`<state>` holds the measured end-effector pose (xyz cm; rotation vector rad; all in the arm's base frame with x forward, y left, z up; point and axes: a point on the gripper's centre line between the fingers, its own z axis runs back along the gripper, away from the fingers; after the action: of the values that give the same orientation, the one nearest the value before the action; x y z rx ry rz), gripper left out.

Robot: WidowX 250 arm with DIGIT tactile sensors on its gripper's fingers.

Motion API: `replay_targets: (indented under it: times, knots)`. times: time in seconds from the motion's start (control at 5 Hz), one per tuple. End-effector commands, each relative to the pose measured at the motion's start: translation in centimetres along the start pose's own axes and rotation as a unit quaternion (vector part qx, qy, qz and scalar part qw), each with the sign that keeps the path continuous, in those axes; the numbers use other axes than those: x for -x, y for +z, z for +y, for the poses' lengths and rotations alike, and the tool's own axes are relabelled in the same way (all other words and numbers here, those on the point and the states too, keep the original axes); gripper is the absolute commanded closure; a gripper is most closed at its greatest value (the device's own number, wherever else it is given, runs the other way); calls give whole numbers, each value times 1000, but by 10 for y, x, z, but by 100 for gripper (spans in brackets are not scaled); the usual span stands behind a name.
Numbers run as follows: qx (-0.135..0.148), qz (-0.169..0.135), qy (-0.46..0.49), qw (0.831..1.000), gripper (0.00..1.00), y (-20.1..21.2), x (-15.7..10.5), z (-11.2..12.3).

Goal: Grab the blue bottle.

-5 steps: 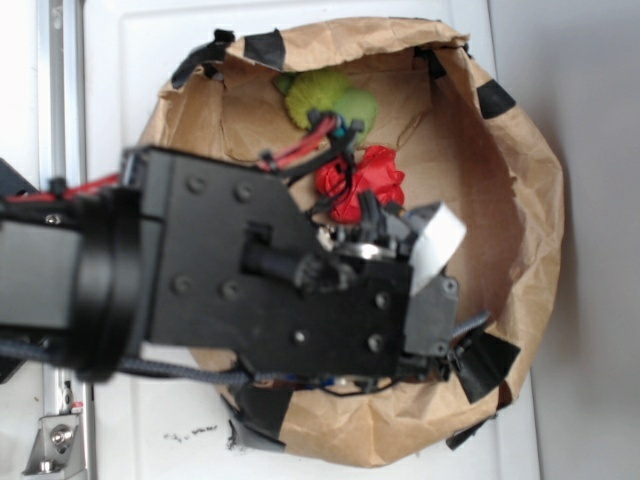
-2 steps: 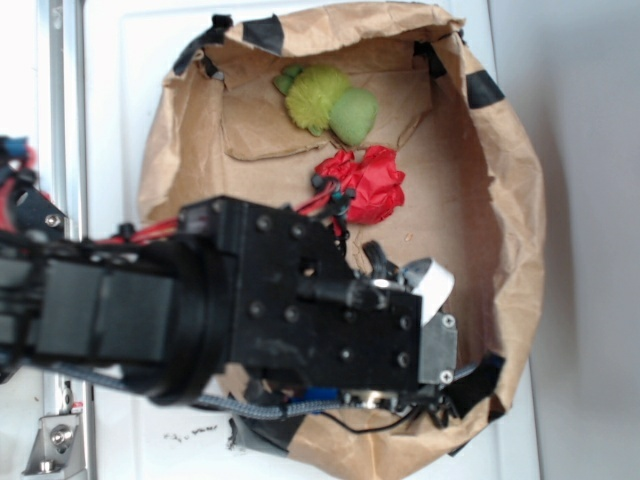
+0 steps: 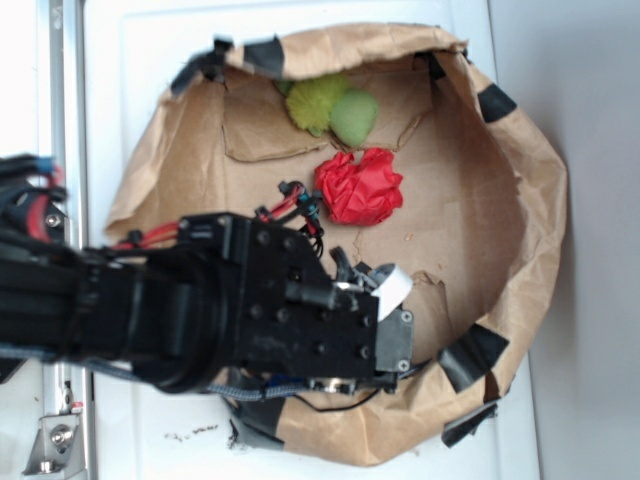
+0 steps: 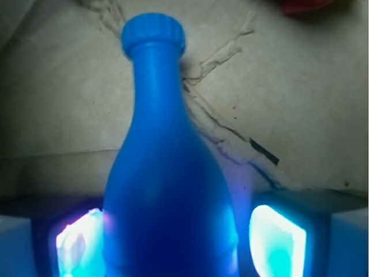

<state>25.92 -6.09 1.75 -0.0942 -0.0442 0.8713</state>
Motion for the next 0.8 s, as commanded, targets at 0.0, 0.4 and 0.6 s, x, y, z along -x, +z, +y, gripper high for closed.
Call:
replay_targets:
  times: [0.0,0.4,0.6]
  knots:
    - [22,-9,26,999,100,1,-15,5]
    - [37,-22,5,999,100,26,-6,23]
    - [42,-31,-87,995,100,77,-11,36]
